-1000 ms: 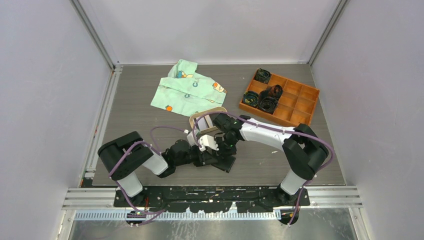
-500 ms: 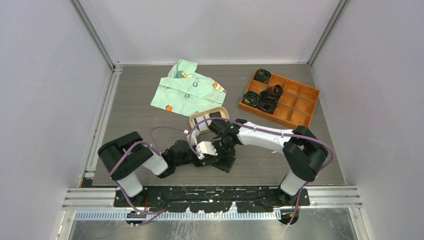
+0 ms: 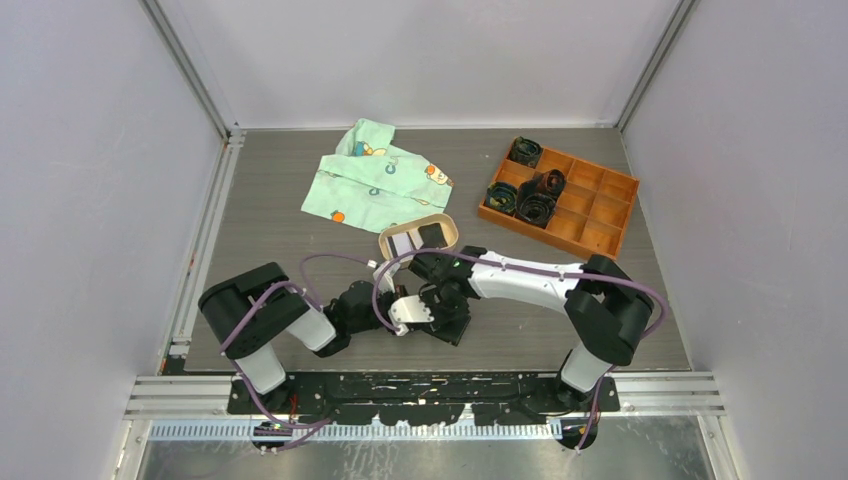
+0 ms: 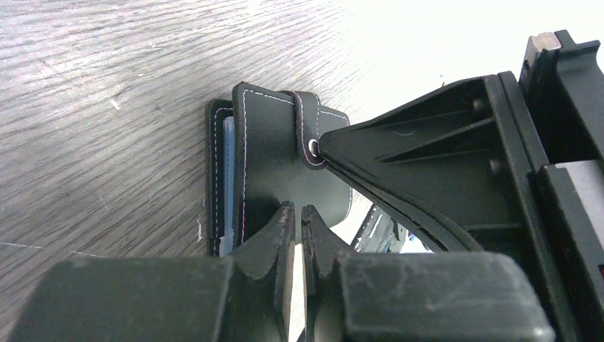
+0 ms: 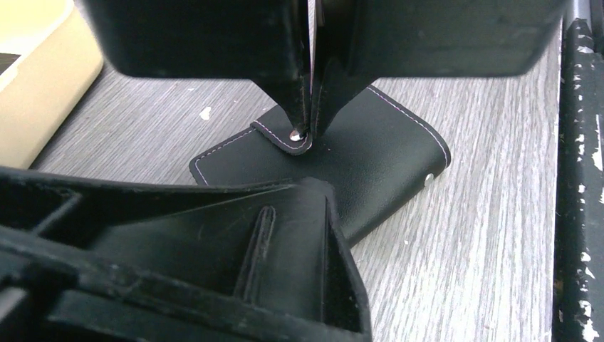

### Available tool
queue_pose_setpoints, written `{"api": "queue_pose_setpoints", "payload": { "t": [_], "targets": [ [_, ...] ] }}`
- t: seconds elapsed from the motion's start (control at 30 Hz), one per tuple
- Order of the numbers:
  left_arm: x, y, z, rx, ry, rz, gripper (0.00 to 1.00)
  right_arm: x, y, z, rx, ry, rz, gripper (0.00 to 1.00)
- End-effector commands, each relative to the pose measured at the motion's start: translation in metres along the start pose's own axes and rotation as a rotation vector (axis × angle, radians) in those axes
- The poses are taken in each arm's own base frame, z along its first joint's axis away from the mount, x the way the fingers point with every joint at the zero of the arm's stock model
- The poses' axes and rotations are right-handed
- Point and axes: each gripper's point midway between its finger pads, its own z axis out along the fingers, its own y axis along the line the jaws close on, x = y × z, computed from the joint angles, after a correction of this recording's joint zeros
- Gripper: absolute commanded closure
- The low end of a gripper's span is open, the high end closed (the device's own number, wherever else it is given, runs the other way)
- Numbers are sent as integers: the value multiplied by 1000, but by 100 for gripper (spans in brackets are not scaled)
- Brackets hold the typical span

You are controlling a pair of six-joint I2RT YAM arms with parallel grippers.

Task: Put the credit cards into the card holder
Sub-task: Close the card holder at the center of the board, then reset both arms

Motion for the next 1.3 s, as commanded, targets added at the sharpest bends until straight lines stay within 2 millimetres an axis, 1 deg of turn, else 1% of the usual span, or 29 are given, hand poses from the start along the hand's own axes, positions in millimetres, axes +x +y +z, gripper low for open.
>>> {"api": "queue_pose_setpoints", "payload": {
  "t": [0.0,0.27,0.37,0.43,0.5,0.57,0.63,0.73,0.8,0.83,0.93,1.03,1.1,1.13,1.17,1.27],
  "targets": [
    [-5,-4,1,30,-34,17,91,9,53,21,-205,48,-30,99],
    [-6,-3,-2,34,-41,11,91,14,61,28,-235,104,-67,99],
    [-6,-4,-3,35,-43,11,91,15,60,29,-230,114,-60,99],
    [-7,-5,-3,40,-43,14,90,12,55,29,-207,113,-32,99],
    [-7,-7,-4,47,-42,16,90,6,44,28,-167,94,33,97],
    [-8,-10,-6,54,-47,21,89,3,33,23,-131,75,93,93],
    [-9,-11,-9,54,-53,27,88,2,23,15,-100,40,154,87],
    [-13,-14,-14,41,-62,48,85,2,10,-3,-60,-31,228,76],
    [-15,-17,-19,26,-65,66,83,1,3,-19,-27,-87,259,70],
    [-18,-19,-21,20,-71,79,82,3,0,-28,-11,-110,281,67],
    [-23,-25,-32,-12,-77,128,79,4,-6,-49,25,-178,309,62],
    [-32,-31,-48,-64,-90,206,76,6,-12,-73,69,-257,353,58],
    [-42,-40,-64,-86,-123,263,71,9,-16,-90,111,-307,376,56],
    [-45,-41,-71,-101,-133,286,67,10,-19,-99,138,-331,395,55],
    [-47,-41,-78,-121,-139,309,60,11,-23,-110,176,-356,421,53],
    [-55,-51,-96,-130,-161,383,44,18,-34,-145,282,-434,505,48]
  ]
}}
